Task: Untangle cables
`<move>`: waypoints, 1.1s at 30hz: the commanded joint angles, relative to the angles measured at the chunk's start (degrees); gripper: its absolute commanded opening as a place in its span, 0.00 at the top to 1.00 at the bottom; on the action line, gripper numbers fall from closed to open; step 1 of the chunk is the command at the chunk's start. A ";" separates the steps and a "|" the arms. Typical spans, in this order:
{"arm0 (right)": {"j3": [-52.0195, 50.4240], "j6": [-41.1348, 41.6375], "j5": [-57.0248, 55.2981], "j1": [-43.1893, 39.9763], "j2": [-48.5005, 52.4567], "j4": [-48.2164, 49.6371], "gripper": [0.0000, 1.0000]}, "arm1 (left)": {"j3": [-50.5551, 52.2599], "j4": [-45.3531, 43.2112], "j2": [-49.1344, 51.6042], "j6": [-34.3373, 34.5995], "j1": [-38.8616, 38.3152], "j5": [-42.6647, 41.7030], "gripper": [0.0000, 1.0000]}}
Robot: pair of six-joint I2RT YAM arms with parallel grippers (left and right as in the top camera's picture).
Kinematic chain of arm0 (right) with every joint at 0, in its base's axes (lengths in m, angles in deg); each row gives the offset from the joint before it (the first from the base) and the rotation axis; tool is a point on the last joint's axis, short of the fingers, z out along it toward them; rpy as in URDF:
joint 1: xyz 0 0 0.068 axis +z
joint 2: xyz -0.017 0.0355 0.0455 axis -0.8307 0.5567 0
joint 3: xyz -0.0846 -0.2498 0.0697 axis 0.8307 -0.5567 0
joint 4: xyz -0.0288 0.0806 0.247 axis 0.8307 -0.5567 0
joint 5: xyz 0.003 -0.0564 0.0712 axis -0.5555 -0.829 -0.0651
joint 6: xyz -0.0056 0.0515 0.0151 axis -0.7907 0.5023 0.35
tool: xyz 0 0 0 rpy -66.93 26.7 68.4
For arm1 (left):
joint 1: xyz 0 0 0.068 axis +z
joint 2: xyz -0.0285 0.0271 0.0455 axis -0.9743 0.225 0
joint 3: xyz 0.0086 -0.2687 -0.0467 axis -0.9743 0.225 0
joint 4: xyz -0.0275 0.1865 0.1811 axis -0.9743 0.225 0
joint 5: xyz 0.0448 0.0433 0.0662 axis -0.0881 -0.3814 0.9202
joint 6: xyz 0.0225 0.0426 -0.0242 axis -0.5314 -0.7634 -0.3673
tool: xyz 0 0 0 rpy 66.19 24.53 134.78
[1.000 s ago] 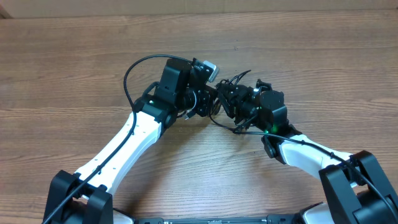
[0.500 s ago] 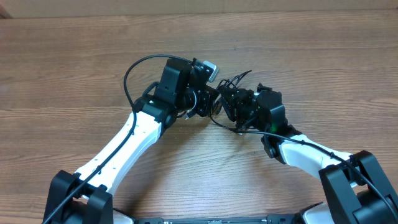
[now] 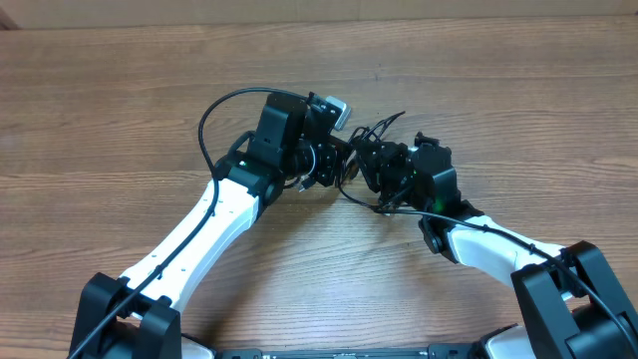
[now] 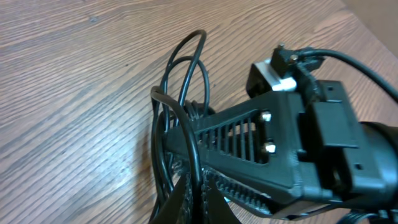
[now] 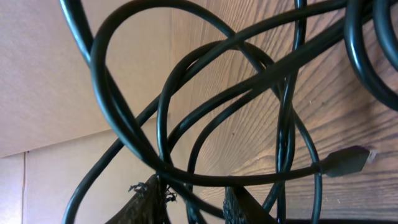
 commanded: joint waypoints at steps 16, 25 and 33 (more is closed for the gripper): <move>0.33 -1.97 -1.68 0.17 -0.68 0.17 0.78 | 0.00 -1.70 0.52 1.22 -0.35 -6.21 0.96; 0.33 -1.97 -1.70 0.17 -0.68 0.20 0.87 | 0.00 -2.36 0.52 1.20 -1.42 -6.08 0.96; 0.33 -2.27 0.57 0.15 -0.68 0.20 0.96 | 0.00 -1.75 0.52 1.09 -1.33 -3.65 0.96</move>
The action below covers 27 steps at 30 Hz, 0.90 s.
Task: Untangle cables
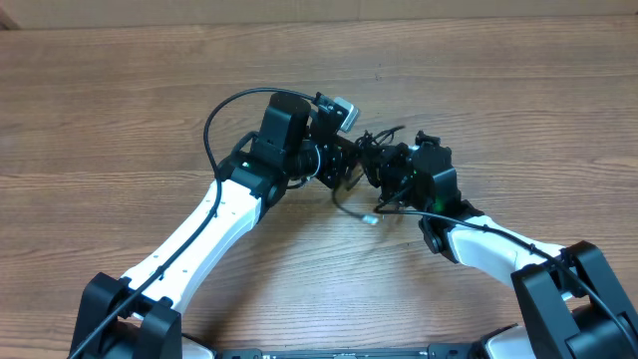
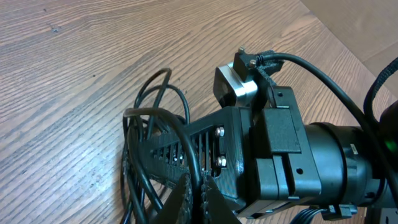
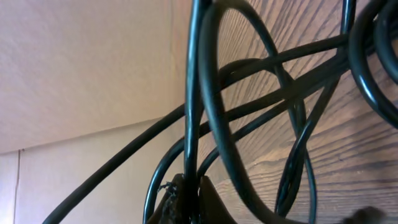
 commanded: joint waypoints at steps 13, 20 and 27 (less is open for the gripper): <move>0.33 -6.73 4.59 0.02 -0.68 0.37 0.96 | 0.00 3.56 0.52 -0.79 -0.13 10.58 0.96; 0.33 -7.98 9.42 -2.54 -0.68 0.39 0.96 | 0.00 5.51 0.52 -0.96 1.38 13.27 0.96; 0.33 -7.69 20.17 -9.55 -0.68 1.77 0.96 | 0.00 6.01 0.52 -0.96 2.49 13.40 0.96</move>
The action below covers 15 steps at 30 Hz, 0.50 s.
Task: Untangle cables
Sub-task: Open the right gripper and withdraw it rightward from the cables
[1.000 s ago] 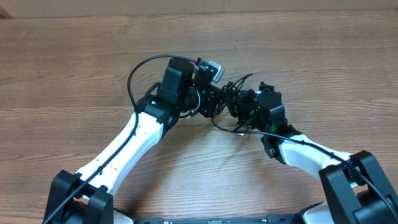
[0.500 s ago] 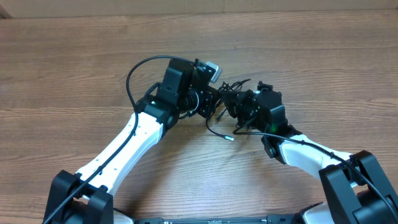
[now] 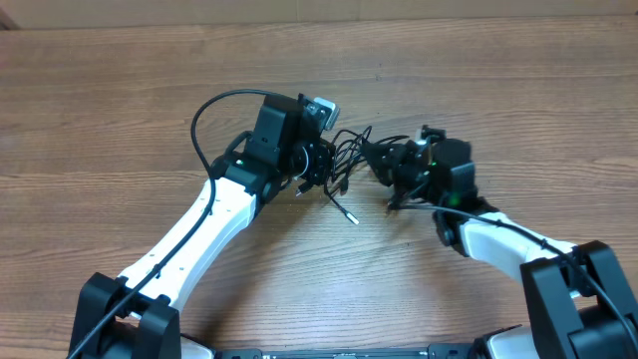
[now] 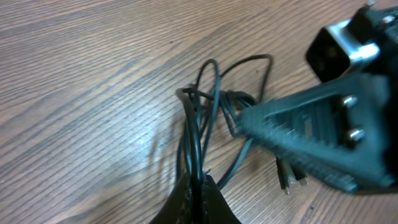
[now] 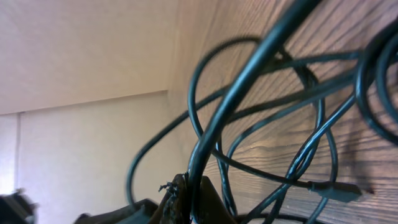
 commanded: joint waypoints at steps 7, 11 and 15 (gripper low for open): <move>0.33 2.71 18.64 -11.37 -0.68 7.69 0.96 | 0.00 -0.17 0.52 -0.92 0.61 1.20 0.96; 0.33 6.91 22.75 -15.52 -0.68 10.99 0.96 | 0.00 -0.15 0.52 -0.92 0.61 1.20 0.96; 0.33 12.35 25.55 -19.08 -0.68 15.30 0.96 | 0.00 -0.15 0.52 -0.90 0.61 1.20 0.96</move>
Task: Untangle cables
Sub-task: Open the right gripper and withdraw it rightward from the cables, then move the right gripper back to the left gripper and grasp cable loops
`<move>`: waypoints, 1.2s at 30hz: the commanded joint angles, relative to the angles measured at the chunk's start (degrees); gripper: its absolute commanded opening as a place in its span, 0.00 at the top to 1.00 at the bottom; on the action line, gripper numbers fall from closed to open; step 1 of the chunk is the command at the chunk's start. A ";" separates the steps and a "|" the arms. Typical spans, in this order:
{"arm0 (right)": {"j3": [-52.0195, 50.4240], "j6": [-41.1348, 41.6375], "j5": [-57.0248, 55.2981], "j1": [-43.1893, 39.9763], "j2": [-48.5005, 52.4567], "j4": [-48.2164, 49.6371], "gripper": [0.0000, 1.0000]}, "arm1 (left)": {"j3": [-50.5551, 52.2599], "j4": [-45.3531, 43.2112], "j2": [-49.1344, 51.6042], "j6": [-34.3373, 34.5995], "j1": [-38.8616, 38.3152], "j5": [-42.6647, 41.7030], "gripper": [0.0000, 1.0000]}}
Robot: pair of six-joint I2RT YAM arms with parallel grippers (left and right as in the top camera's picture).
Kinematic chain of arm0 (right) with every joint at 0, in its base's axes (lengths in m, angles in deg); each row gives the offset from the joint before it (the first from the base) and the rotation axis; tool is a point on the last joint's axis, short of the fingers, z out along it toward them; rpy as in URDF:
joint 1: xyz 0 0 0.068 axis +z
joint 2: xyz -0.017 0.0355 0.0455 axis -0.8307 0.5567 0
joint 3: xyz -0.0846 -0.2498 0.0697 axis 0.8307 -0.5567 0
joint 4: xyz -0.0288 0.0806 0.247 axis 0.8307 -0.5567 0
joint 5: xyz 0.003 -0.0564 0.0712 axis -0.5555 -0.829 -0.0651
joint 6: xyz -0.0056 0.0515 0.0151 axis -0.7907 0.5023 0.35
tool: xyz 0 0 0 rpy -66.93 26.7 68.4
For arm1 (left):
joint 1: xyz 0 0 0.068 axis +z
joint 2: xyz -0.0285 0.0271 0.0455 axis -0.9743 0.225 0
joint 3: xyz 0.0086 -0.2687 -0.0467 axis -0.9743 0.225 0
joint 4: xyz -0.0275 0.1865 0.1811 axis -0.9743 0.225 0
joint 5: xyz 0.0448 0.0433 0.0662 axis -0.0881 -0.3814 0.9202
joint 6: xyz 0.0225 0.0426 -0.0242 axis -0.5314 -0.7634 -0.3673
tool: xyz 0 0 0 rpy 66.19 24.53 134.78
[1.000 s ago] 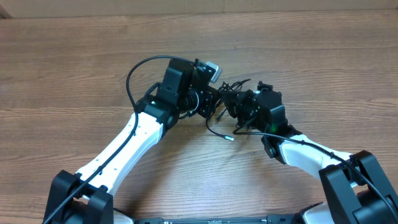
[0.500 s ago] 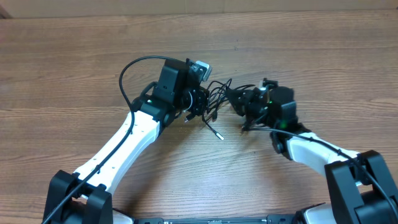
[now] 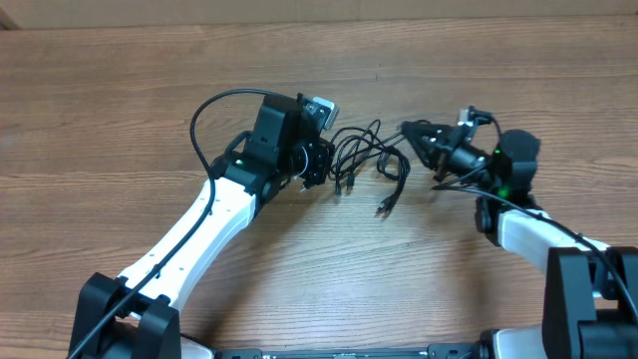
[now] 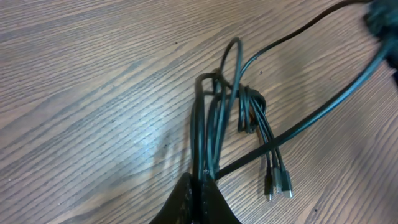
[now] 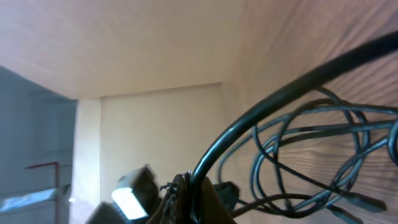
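A tangle of thin black cables [image 3: 361, 152] lies on the wooden table between my two arms. In the left wrist view the cable bundle [image 4: 217, 112] runs out from my left gripper [image 4: 200, 182], which is shut on several strands. Three small plugs [image 4: 278, 182] lie beside it. My left gripper [image 3: 325, 162] sits at the tangle's left edge. My right gripper [image 3: 409, 132] is at its right edge, shut on one cable [image 5: 261, 118] that arcs away from the right gripper [image 5: 189, 186]. A loose plug end [image 3: 384, 207] points toward the front.
The bare wooden table [image 3: 120, 90] spreads all round the tangle. The left arm's own black cable [image 3: 204, 115] loops out behind its wrist. The left arm's camera housing [image 5: 132, 194] shows blurred in the right wrist view.
My right arm has drawn back to the right with its cable held. The tangle has spread out wider, and a loose plug end now lies further right. The left gripper has stayed put.
First both grippers were pressed together at the tangle, the left shut on strands and the right's fingers apart among loops. Then the right was shut on one cable. The two then stood a little apart, and now farther, with the cables stretched between them.
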 commanded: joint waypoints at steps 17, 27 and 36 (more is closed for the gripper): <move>0.33 16.81 16.94 -11.82 -0.68 13.81 0.96 | 0.00 -0.15 0.52 -0.90 0.57 0.81 0.96; 0.33 10.19 23.50 -12.72 -0.68 13.62 0.31 | 0.00 -0.37 0.52 -0.87 0.57 0.76 0.96; 0.33 7.28 23.63 -12.17 -0.68 13.42 0.00 | 0.00 -0.85 0.52 -0.87 0.57 0.76 0.96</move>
